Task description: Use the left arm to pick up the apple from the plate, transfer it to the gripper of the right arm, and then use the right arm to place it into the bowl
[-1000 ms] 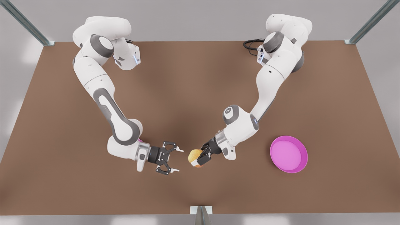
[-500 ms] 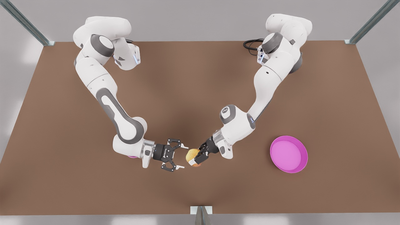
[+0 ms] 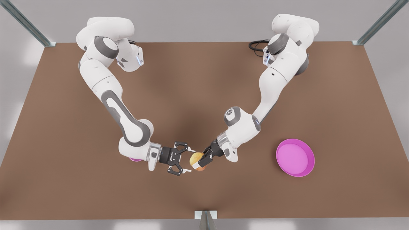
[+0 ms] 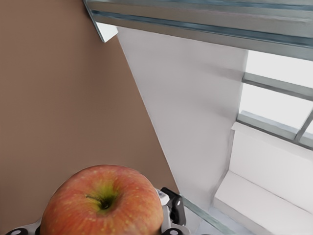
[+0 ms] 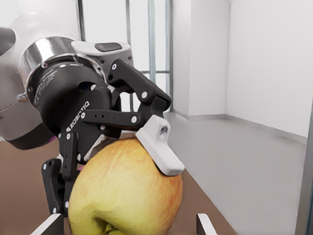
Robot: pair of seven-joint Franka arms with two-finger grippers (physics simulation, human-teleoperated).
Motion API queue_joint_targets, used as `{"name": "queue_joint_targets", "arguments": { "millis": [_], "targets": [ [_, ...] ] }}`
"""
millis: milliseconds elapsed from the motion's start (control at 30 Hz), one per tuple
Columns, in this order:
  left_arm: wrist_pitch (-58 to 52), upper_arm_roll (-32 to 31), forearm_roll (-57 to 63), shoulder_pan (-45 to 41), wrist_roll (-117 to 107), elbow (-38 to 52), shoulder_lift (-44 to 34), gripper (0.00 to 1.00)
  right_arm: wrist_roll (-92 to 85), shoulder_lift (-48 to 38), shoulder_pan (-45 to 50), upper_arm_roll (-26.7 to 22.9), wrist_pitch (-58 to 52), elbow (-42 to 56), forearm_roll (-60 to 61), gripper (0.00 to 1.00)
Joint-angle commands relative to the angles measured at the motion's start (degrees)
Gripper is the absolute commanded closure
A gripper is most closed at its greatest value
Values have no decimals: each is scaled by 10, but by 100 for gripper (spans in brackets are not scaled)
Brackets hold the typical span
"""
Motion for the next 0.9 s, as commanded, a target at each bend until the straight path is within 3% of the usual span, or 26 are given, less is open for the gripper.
{"name": "queue_joint_targets", "arguments": {
  "millis": [0,867],
  "targets": [
    [1,0,1,0,22,0,-1,4,-20,-1,0,2,1,0,0,0],
    [10,0,1,-8,17,0,2,4,-19,12,15,8,11,5,4,0]
  ]
}}
